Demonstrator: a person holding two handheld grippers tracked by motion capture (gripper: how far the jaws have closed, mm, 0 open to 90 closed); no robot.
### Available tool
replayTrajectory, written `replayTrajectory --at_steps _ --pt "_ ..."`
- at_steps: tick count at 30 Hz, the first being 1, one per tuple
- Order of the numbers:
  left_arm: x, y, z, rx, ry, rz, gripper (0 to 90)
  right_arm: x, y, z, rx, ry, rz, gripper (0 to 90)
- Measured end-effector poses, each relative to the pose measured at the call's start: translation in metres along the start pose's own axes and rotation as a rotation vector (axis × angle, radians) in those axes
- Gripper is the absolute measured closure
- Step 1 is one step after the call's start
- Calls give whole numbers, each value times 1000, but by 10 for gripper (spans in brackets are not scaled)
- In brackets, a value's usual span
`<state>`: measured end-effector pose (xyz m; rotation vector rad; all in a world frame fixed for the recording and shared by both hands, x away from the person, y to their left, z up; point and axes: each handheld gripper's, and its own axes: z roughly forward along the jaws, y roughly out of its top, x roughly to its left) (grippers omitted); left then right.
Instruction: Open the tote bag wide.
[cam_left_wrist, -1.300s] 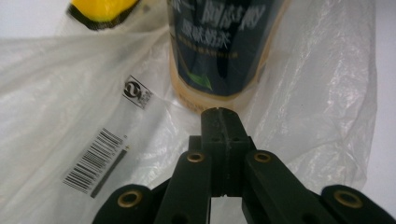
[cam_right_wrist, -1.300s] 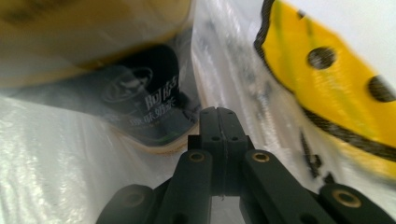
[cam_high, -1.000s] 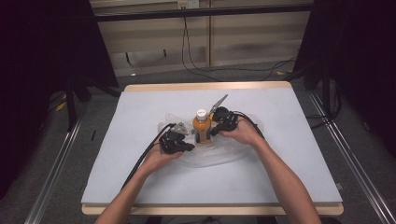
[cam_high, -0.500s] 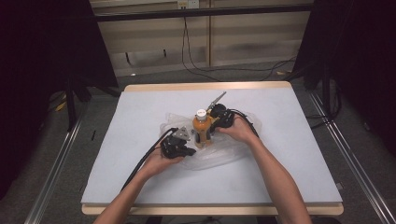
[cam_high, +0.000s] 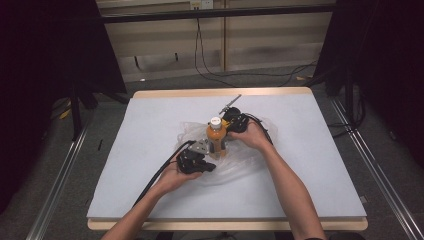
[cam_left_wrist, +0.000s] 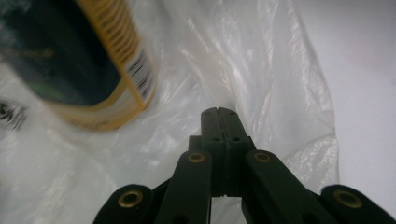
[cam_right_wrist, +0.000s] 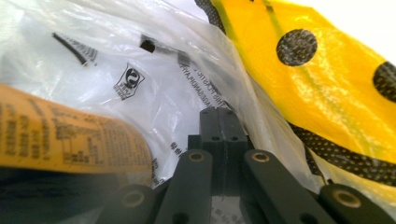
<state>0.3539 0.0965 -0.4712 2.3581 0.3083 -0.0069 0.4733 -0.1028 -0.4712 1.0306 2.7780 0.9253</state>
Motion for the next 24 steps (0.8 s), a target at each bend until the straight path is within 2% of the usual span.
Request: replayTrajectory --at_steps 2,4,6,8,9,10,11,14,15,19,20,21,22,23,24 --pt "-3 2 1 -9 -4 7 900 -1 2 1 1 -1 1 900" --pt "-5 4 3 21 -32 28 900 -1 3 2 0 -7 6 900" --pt "-6 2 6 41 -35 41 900 -2 4 2 -2 -19 3 900" --pt "-9 -1 6 22 -31 34 900 -2 5 3 -3 -21 5 900" --pt "-9 -2 5 29 -33 51 900 -2 5 3 -4 -26 9 900" --pt "-9 -2 5 29 -33 51 900 -2 5 3 -4 -26 9 900" --pt "-11 -2 3 45 -19 71 900 -2 7 4 -3 -40 4 900" --pt "-8 -7 -4 64 -24 75 900 -3 11 6 -5 -57 12 900" --pt "-7 -10 -6 57 -2 63 900 -4 12 6 -4 -61 9 900" --pt "4 -21 -18 62 10 28 900 -8 15 8 -10 -67 32 900" --pt "5 -24 -19 45 15 22 900 -10 15 8 -13 -66 34 900" --pt "6 -24 -23 73 20 31 900 -11 15 9 -17 -70 37 900" --pt "7 -26 -23 53 21 24 900 -12 16 9 -20 -69 49 900" --pt "8 -27 -24 59 5 22 900 -13 16 10 -24 -67 57 900" --pt "8 -28 -24 57 8 27 900 -13 17 10 -26 -70 62 900"
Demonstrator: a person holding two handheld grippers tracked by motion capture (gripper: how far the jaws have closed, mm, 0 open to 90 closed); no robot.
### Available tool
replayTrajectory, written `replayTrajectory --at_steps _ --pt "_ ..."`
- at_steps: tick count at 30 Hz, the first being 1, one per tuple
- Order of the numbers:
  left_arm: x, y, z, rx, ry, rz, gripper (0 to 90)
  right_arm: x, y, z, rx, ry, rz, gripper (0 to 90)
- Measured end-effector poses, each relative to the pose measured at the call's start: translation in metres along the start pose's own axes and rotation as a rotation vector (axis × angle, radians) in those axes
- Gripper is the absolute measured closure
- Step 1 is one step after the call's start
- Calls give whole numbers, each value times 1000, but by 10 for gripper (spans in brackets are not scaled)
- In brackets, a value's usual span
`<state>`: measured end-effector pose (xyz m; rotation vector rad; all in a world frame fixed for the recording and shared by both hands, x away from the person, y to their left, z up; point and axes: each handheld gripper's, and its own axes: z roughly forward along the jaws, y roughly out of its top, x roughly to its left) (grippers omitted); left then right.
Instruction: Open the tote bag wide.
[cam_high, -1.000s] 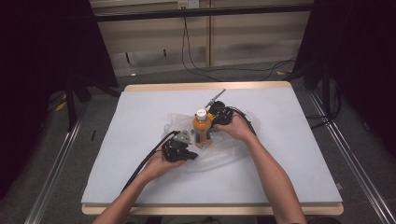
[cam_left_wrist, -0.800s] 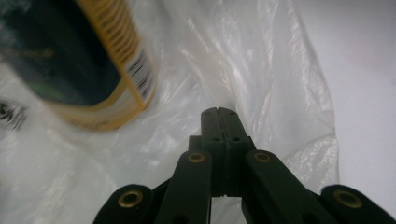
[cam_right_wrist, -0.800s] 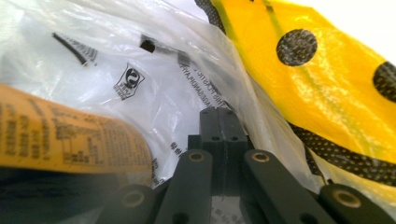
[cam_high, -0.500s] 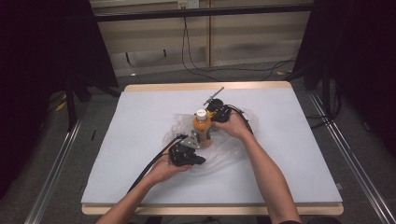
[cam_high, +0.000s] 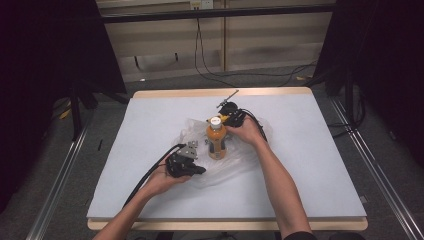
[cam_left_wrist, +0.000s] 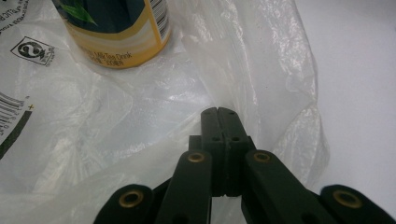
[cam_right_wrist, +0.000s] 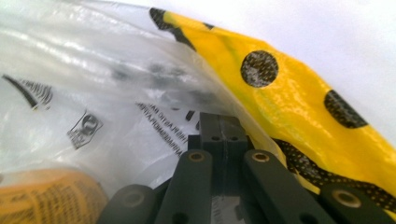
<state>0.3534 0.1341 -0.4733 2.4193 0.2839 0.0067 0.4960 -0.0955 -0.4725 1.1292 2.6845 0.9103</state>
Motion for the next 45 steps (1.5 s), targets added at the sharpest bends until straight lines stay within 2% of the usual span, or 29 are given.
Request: replayTrajectory --at_steps 1,3,7,8,9,12,17,22,23,27,31,32,39,42,43,45 --pt "-1 0 1 -7 12 6 900 -1 1 1 0 -2 -1 900" --pt "1 0 0 5 -12 0 900 -1 3 1 4 -11 3 900" --pt "3 -1 0 -14 -5 -12 900 0 6 4 3 -27 0 900" --pt "3 -1 -1 3 -4 -7 900 0 6 4 1 -22 6 900" --pt "2 -2 1 -25 -2 -13 900 0 6 4 2 -21 13 900" --pt "4 -2 0 -18 -10 -17 900 -2 6 4 -7 -22 9 900" --pt "4 -3 0 -24 11 -26 900 -3 6 5 -19 -29 23 900" --pt "10 -11 1 -97 -36 -124 900 -2 3 4 -29 -28 5 900" --pt "11 -12 0 -94 -45 -125 900 -3 2 4 -31 -21 3 900" --pt "11 -12 0 -91 -39 -120 900 -2 -1 -3 -41 -20 -3 900" --pt "11 -11 -2 -105 -26 -131 900 -2 -4 -13 -56 10 -5 900" --pt "11 -11 -2 -131 -23 -137 900 -1 -4 -15 -50 3 -12 900" --pt "15 -9 -13 -171 -2 -147 900 2 -7 -29 -82 24 -36 900" --pt "15 -9 -17 -192 15 -148 900 3 -11 -36 -79 18 -40 900" --pt "14 -9 -18 -207 26 -156 894 3 -13 -39 -94 24 -40 900" --pt "15 -10 -21 -204 32 -154 875 1 -15 -45 -116 35 -41 900"
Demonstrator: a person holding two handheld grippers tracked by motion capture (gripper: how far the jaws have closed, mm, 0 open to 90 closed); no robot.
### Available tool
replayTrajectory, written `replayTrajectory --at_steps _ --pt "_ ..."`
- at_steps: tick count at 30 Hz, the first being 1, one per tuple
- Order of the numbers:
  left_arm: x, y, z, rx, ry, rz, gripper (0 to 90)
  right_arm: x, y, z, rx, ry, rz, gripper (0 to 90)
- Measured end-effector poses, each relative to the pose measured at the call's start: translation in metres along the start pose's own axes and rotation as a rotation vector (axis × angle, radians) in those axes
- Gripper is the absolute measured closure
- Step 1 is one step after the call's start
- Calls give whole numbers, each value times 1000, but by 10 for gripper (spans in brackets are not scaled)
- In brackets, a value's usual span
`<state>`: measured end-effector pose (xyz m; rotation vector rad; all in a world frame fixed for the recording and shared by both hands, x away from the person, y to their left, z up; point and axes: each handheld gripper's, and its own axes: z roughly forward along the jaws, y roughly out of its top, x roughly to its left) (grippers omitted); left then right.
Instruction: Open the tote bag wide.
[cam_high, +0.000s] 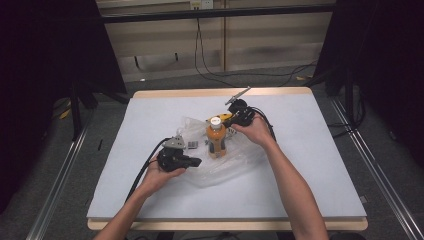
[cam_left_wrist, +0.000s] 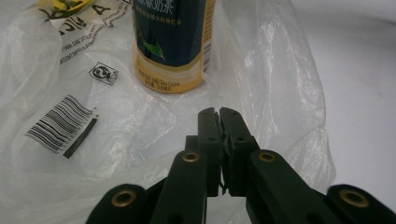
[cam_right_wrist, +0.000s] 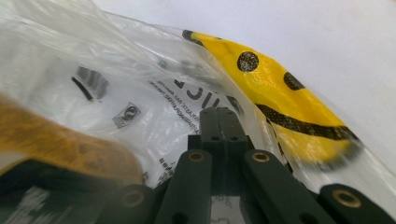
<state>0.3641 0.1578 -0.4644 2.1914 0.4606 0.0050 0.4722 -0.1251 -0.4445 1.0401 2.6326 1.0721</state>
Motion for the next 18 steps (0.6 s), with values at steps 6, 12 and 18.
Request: replayTrajectory --at_steps 6,12,18 --pt "-3 2 -4 -28 54 5 718 0 -10 -18 -74 -2 38 801" --pt "-8 4 -10 -53 96 21 568 7 -18 -38 -140 -18 19 576" --pt "-18 7 -18 -97 144 15 340 20 -30 -62 -253 -45 38 295"
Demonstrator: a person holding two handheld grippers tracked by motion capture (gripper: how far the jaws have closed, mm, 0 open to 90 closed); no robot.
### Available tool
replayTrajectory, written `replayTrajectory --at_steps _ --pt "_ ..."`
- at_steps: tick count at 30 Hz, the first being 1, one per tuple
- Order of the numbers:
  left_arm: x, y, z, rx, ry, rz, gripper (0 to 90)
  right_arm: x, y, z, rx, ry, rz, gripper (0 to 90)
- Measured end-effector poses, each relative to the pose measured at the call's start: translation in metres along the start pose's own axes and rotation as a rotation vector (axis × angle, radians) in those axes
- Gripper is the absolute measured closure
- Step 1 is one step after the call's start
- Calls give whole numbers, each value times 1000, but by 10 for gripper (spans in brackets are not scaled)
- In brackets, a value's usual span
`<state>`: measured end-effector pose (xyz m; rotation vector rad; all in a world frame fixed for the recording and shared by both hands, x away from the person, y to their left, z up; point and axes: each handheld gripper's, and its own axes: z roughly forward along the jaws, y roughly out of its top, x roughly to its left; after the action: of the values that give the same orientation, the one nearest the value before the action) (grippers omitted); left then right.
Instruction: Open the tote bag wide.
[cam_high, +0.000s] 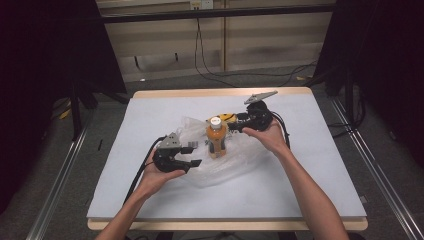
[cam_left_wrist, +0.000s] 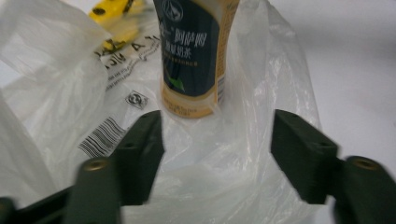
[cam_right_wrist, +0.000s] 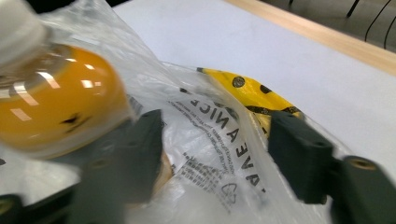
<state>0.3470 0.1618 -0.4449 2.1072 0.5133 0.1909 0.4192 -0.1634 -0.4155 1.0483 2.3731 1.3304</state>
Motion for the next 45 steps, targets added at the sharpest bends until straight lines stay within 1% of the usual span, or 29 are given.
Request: replayTrajectory --at_steps 1,2,3,4,6,7,9,12,15,17,20,23,24,25,26,28,30,31,32,33,34,35,36,38,39,41,43,44,45 --pt "-1 1 -2 -4 5 0 292 3 -1 -5 -15 -12 -1 235" --pt "-3 1 -3 -13 14 -9 256 5 -2 -9 -37 -25 4 199" --pt "-3 1 -3 -13 14 -9 225 5 -2 -9 -37 -25 4 199" --pt "-5 3 -10 -18 31 -10 200 10 -5 -19 -76 -36 1 160" --pt "-8 4 -16 -41 46 -10 166 13 -9 -28 -102 -45 6 106" --pt "-10 4 -19 -53 47 -17 156 14 -11 -33 -118 -52 13 103" --pt "-12 5 -25 -69 60 3 146 15 -16 -41 -129 -58 19 69" --pt "-14 4 -31 -90 86 -10 107 18 -25 -52 -141 -92 27 50" --pt "-13 0 -37 -77 119 -25 85 20 -37 -65 -165 -108 39 33" --pt "-12 -3 -42 -82 115 -41 75 22 -45 -75 -181 -119 40 29" --pt "-12 -9 -49 -93 129 -58 66 25 -56 -89 -218 -135 54 19" --pt "-14 -15 -56 -81 143 -46 55 29 -68 -102 -246 -147 56 17" --pt "-13 -18 -58 -77 145 -50 54 31 -73 -106 -249 -157 63 19" --pt "-13 -21 -61 -73 136 -65 53 31 -77 -109 -250 -157 66 19" --pt "-12 -23 -63 -70 145 -73 54 32 -81 -113 -248 -160 76 19" --pt "-12 -28 -69 -62 159 -74 54 35 -89 -121 -256 -189 68 23" --pt "-11 -33 -75 -66 167 -79 50 37 -95 -128 -262 -199 77 24" --pt "-12 -36 -78 -80 164 -90 47 38 -98 -131 -271 -199 86 25" --pt "-11 -39 -82 -81 162 -99 42 39 -101 -134 -272 -199 92 26" --pt "-10 -43 -85 -87 174 -122 40 41 -104 -137 -266 -197 98 27" --pt "-10 -46 -88 -104 183 -148 36 43 -107 -139 -261 -211 97 32" --pt "-10 -49 -92 -124 180 -173 33 44 -111 -142 -254 -216 95 37" --pt "-11 -52 -95 -139 184 -181 33 46 -115 -144 -247 -214 99 38" --pt "-13 -57 -99 -142 220 -184 27 49 -122 -149 -239 -224 107 39" --pt "-16 -60 -101 -144 237 -194 29 50 -126 -151 -239 -226 115 39" --pt "-19 -66 -103 -142 248 -204 27 52 -135 -154 -231 -237 117 39" --pt "-22 -71 -104 -110 288 -198 31 54 -143 -158 -220 -247 122 40" --pt "-22 -73 -105 -103 295 -201 31 53 -147 -160 -209 -253 132 40" --pt "-20 -76 -105 -107 286 -214 31 52 -151 -162 -211 -266 135 40"
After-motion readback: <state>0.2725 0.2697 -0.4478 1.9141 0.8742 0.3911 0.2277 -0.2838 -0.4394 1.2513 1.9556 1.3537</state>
